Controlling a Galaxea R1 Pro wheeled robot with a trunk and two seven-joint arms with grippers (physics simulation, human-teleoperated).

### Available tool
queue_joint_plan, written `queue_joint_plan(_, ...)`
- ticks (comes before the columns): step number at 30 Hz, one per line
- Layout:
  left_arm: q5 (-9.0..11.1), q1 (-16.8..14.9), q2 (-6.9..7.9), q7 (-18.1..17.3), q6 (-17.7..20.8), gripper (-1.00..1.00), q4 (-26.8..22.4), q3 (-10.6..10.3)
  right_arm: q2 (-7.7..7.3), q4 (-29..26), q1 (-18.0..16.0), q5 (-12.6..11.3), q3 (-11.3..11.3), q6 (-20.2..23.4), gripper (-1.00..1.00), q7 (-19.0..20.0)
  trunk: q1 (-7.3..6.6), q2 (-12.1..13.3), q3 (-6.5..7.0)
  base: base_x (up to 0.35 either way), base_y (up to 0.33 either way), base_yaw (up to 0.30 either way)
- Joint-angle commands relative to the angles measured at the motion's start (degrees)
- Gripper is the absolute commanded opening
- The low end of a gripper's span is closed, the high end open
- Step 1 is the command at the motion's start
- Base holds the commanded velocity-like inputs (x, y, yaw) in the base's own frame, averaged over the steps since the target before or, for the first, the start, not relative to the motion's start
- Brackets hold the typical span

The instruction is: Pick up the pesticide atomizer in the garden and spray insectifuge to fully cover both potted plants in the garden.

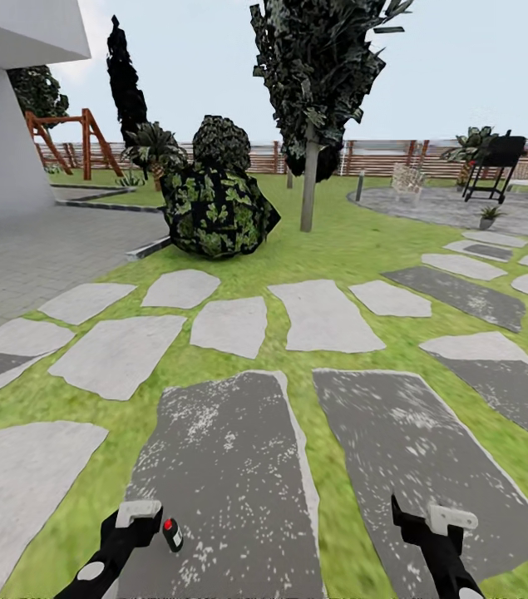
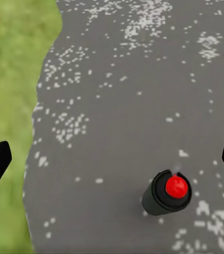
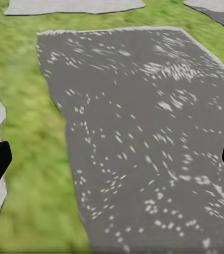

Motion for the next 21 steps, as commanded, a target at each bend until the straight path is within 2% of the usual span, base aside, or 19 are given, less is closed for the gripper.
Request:
queue_joint_plan(1,0.1,0.0,-0.01,-0.1,-0.2,1.0,0.0,0.1,0.01,0.0,0.0,0.1,0.0,-0.2,1.0,0.0,0.21,-0.4,-0.32,0.0,0.0,0.0)
queue_joint_plan(3,0.1,0.0,-0.01,-0.1,-0.2,1.0,0.0,0.1,0.01,0.0,0.0,0.1,0.0,-0.2,1.0,0.0,0.65,-1.2,-0.87,0.0,0.0,0.0)
queue_joint_plan(7,0.1,0.0,-0.06,0.0,-1.5,1.0,0.1,0.1,0.01,0.0,0.0,0.1,0.0,-0.1,1.0,0.0,0.75,-1.3,-2.12,0.0,0.0,0.0)
queue_joint_plan(16,0.1,0.0,-0.06,0.0,-2.4,1.0,0.1,0.1,0.01,0.1,0.0,0.1,0.1,-0.2,1.0,0.0,0.75,-1.3,-2.88,0.0,-0.006,0.0)
queue_joint_plan(21,0.1,0.0,0.06,0.0,-2.4,1.0,0.1,0.1,0.01,0.1,0.0,0.2,0.1,-0.1,1.0,0.0,0.75,-1.3,-2.94,-0.025,-0.204,0.0)
